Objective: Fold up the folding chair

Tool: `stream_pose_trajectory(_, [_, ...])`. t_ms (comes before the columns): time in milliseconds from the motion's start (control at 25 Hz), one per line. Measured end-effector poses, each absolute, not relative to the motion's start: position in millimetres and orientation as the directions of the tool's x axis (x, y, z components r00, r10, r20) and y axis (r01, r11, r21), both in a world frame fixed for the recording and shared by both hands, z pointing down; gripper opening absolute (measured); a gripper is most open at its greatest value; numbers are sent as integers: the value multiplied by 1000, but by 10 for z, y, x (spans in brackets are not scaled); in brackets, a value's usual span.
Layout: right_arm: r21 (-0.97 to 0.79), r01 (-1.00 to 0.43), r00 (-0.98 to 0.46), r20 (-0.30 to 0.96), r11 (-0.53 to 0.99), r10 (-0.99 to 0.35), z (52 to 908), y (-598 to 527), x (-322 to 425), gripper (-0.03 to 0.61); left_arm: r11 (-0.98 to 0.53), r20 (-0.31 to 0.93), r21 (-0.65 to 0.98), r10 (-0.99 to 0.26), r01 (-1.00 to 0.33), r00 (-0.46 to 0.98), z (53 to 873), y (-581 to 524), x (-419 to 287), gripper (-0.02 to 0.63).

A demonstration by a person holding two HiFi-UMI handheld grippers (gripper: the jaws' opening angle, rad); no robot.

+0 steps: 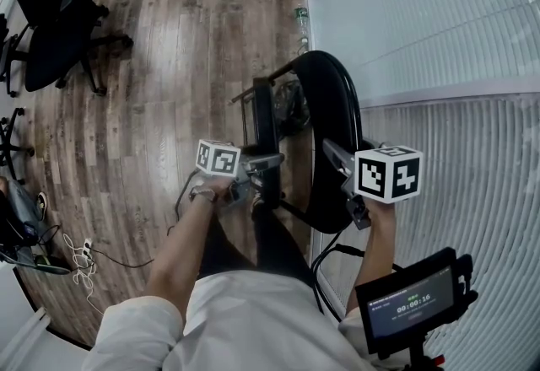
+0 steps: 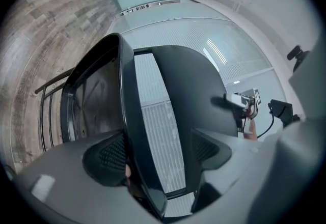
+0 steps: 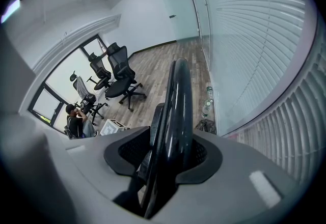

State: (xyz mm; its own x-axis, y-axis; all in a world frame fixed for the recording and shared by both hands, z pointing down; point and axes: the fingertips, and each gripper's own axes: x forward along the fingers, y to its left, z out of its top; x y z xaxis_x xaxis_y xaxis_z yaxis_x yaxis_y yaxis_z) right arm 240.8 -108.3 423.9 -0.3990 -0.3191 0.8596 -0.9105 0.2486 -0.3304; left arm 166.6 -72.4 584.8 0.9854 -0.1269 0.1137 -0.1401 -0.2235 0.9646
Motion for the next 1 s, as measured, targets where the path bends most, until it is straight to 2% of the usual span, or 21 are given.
stream_pose_trajectory(1000, [-304,-920,-373,871,248,-318,4181,-1035,2423,140,-261,119,955,-94,-140,988,5784,-674,1877,356])
